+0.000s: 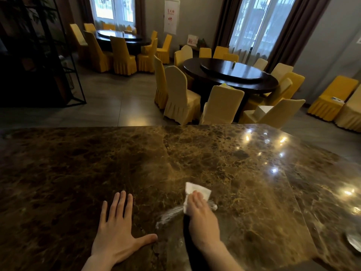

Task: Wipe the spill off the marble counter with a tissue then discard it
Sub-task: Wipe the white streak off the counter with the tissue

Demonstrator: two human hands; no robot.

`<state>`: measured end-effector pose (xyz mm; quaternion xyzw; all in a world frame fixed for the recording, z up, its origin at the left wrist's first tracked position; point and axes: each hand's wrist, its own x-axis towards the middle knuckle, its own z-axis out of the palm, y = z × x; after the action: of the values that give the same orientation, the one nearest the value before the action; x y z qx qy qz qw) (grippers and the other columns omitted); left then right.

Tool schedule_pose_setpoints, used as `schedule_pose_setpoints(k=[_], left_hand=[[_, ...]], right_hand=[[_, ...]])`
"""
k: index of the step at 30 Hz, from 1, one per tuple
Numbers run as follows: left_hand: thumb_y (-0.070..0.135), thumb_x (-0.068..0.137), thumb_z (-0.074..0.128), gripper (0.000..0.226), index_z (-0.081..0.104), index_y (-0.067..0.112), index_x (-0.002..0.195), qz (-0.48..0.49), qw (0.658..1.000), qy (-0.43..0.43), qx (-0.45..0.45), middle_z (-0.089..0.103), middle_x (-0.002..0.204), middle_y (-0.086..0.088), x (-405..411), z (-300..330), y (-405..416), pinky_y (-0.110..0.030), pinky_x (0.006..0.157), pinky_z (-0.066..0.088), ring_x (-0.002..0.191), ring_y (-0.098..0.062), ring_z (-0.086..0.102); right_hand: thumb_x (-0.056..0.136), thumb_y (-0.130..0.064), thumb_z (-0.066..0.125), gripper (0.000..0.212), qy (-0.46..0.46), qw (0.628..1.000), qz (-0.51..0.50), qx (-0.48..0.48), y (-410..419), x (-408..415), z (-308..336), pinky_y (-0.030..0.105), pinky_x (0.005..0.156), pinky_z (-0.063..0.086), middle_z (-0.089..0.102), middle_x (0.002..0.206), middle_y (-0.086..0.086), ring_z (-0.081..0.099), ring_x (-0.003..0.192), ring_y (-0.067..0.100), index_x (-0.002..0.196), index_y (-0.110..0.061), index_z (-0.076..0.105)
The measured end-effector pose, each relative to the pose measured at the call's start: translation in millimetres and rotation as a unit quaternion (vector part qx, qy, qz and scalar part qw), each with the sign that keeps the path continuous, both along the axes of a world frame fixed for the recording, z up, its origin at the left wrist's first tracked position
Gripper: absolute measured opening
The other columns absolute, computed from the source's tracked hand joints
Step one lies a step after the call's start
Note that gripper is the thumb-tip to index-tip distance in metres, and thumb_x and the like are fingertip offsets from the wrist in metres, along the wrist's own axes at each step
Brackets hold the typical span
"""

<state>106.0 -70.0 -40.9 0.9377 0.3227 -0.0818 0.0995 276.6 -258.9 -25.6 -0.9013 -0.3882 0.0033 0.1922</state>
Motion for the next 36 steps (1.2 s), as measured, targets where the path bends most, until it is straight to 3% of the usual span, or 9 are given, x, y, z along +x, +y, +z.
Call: schedule_pose_setpoints(k=[3, 7, 10, 13, 16, 22, 25, 32, 36], left_hand=[[0.117, 0.044, 0.004, 0.151, -0.033, 0.018, 0.152, -0.003, 1.000, 0.012, 0.004, -0.036, 0.165, -0.005, -1, 1, 1, -0.056, 0.128, -0.016, 0.151, -0.022, -0.037], [0.117, 0.043, 0.003, 0.150, -0.035, 0.019, 0.151, -0.001, 1.000, 0.009, 0.001, -0.039, 0.163, -0.003, -1, 0, -1, -0.055, 0.127, -0.019, 0.149, -0.022, -0.040], [0.117, 0.044, 0.004, 0.150, -0.035, 0.020, 0.151, 0.001, 1.000, 0.006, 0.000, -0.040, 0.163, -0.002, -1, 0, -1, -0.055, 0.127, -0.020, 0.148, -0.021, -0.041], [0.118, 0.044, 0.006, 0.150, -0.032, 0.020, 0.152, 0.002, 1.000, -0.009, -0.003, -0.039, 0.163, -0.001, -1, 0, -1, -0.054, 0.127, -0.019, 0.149, -0.020, -0.039], [0.118, 0.044, 0.007, 0.150, -0.032, 0.021, 0.152, 0.006, 1.000, -0.017, -0.003, -0.038, 0.163, -0.001, 0, 0, -1, -0.054, 0.128, -0.019, 0.150, -0.020, -0.039], [0.117, 0.046, 0.005, 0.148, -0.032, 0.020, 0.152, 0.002, 1.000, -0.022, 0.001, -0.038, 0.163, -0.001, -1, -1, -1, -0.054, 0.128, -0.018, 0.149, -0.019, -0.039], [0.117, 0.047, 0.006, 0.147, -0.032, 0.021, 0.153, 0.000, 1.000, -0.025, 0.006, -0.038, 0.164, -0.002, -2, -3, 0, -0.055, 0.128, -0.016, 0.150, -0.019, -0.039], [0.117, 0.050, 0.012, 0.148, -0.024, 0.020, 0.156, 0.003, 0.999, -0.052, 0.016, -0.029, 0.168, -0.002, -2, -8, 0, -0.055, 0.130, -0.012, 0.153, -0.020, -0.033], [0.117, 0.050, 0.011, 0.147, -0.025, 0.021, 0.156, 0.002, 0.998, -0.055, 0.019, -0.031, 0.167, -0.001, -3, -11, 2, -0.055, 0.129, -0.014, 0.152, -0.019, -0.035]], right_hand=[[0.090, -0.010, 0.063, 0.022, 0.013, 0.992, 0.120, 0.041, 9, -29, 7, 0.031, 0.089, 0.051, 0.065, 0.119, -0.006, 0.059, 0.118, 0.018, 0.109, -0.021, 0.069], [0.080, -0.005, 0.071, 0.023, 0.082, 0.980, -0.040, 0.175, -11, 0, 32, 0.031, 0.073, 0.053, 0.076, 0.088, -0.007, 0.068, 0.082, 0.011, 0.091, -0.023, 0.079], [0.083, 0.003, 0.072, 0.026, 0.048, 0.962, -0.164, 0.211, -43, 47, 44, 0.031, 0.072, 0.054, 0.075, 0.089, -0.003, 0.068, 0.083, 0.014, 0.099, -0.018, 0.076], [0.086, 0.002, 0.069, 0.019, 0.011, 0.971, -0.192, 0.138, -63, 75, 37, 0.035, 0.074, 0.051, 0.075, 0.093, 0.007, 0.067, 0.089, 0.029, 0.099, -0.010, 0.077], [0.090, 0.002, 0.062, 0.021, 0.005, 0.993, -0.114, 0.043, -58, 59, 16, 0.039, 0.079, 0.049, 0.073, 0.098, 0.003, 0.060, 0.096, 0.033, 0.093, -0.014, 0.075], [0.094, -0.008, 0.060, 0.046, -0.015, 0.999, 0.045, 0.005, -26, 0, 0, 0.036, 0.107, 0.044, 0.051, 0.150, 0.001, 0.042, 0.133, 0.026, 0.140, -0.014, 0.054], [0.091, -0.014, 0.065, 0.049, -0.036, 0.988, 0.152, -0.010, -21, -12, 3, 0.034, 0.104, 0.049, 0.054, 0.148, -0.001, 0.045, 0.136, 0.023, 0.139, -0.018, 0.054], [0.092, -0.001, 0.060, 0.036, -0.040, 0.999, -0.033, -0.007, -33, 19, 8, 0.032, 0.097, 0.052, 0.058, 0.135, 0.000, 0.041, 0.139, 0.021, 0.126, -0.013, 0.059], [0.074, 0.003, 0.075, 0.057, -0.015, 0.998, 0.049, 0.035, -13, -16, 9, 0.035, 0.071, 0.058, 0.074, 0.108, -0.001, 0.063, 0.108, 0.021, 0.126, -0.016, 0.065]])
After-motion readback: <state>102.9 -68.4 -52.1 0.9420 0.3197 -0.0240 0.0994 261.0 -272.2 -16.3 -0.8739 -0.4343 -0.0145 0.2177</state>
